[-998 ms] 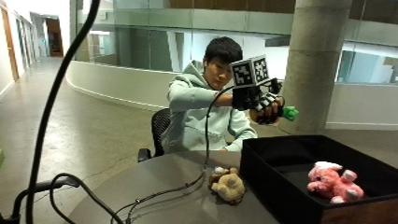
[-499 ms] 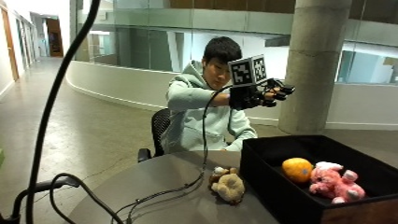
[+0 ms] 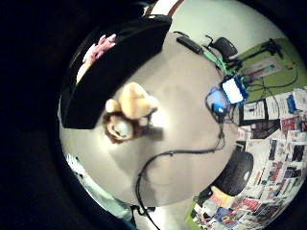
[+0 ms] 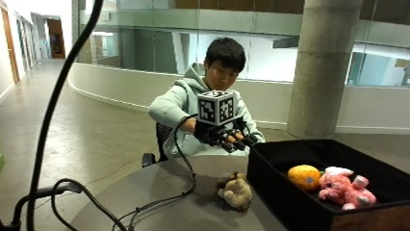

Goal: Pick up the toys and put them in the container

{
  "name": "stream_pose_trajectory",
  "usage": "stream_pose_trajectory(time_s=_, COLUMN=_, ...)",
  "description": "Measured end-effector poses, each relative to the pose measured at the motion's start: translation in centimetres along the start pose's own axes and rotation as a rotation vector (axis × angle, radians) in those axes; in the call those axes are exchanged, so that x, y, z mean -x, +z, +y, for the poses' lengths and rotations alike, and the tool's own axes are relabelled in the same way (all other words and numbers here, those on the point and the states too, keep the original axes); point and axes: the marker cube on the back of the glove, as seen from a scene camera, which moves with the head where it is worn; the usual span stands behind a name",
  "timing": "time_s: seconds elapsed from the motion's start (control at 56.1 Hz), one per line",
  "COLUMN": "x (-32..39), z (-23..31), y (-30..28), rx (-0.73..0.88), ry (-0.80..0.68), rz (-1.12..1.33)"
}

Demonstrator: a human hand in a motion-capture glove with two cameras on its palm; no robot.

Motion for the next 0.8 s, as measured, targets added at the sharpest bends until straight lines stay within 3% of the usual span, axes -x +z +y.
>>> stream_pose_trajectory(time_s=0.357, x=-1.9, z=-0.2, y=10.8, rx=0.198, ry=-0.011, rz=0.012)
stream_pose_trajectory(time_s=0.802, x=-0.8, z=-1.5, y=13.5, rx=0.116, ry=0.01, rz=-0.089)
